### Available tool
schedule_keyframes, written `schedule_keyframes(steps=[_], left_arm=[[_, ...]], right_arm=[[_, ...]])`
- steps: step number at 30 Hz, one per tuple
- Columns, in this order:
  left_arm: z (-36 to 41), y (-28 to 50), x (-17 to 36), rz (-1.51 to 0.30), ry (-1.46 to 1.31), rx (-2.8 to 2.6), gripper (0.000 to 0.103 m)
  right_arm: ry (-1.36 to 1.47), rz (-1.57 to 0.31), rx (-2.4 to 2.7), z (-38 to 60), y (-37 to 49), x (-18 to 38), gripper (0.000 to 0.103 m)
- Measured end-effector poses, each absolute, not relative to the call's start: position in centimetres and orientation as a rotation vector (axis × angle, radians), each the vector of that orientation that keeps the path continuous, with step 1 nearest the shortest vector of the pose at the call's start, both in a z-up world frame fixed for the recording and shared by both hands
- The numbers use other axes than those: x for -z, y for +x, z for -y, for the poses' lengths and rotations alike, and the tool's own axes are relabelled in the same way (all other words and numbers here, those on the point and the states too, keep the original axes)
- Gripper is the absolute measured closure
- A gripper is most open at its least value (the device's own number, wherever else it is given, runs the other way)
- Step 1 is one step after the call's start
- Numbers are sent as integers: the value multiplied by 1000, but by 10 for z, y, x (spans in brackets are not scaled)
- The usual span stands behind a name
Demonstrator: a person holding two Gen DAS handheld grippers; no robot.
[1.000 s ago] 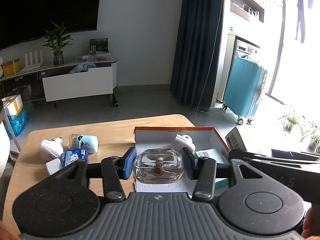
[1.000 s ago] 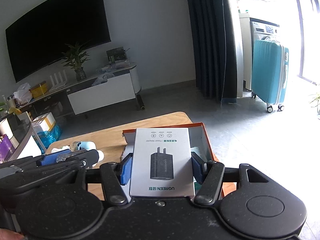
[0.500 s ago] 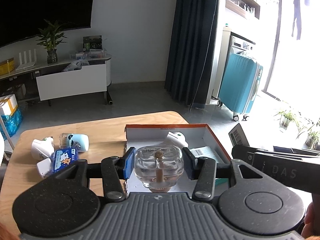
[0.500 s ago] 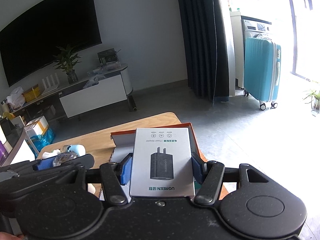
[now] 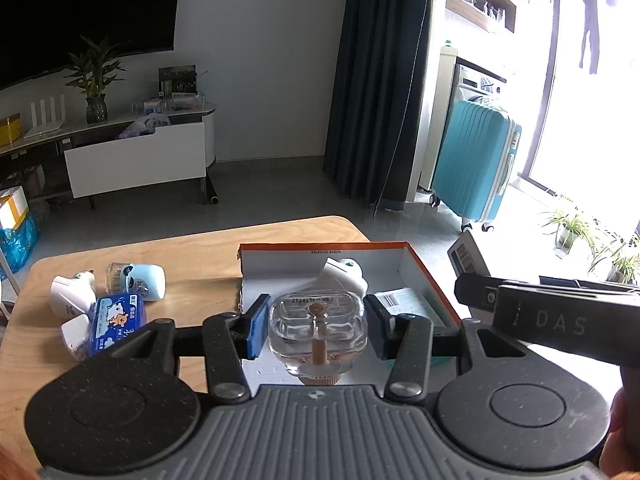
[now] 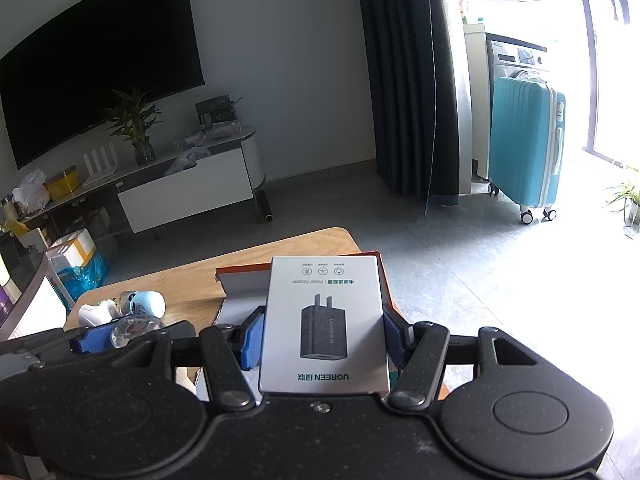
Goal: Organize rigid objects
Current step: 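Lower and open the left tool to release the bottle while the right tool releases the box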
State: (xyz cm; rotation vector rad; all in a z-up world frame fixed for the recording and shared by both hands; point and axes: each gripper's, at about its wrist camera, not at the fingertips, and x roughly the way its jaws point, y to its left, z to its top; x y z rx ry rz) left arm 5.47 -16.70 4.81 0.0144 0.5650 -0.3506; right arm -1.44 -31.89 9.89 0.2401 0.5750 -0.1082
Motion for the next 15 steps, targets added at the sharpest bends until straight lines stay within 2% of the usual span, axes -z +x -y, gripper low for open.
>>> schedule_keyframes(steps=[15], left_arm=[[175, 64, -44, -587, 22, 362, 54]], right_arm=[[232, -578, 97, 325, -7, -98, 32]])
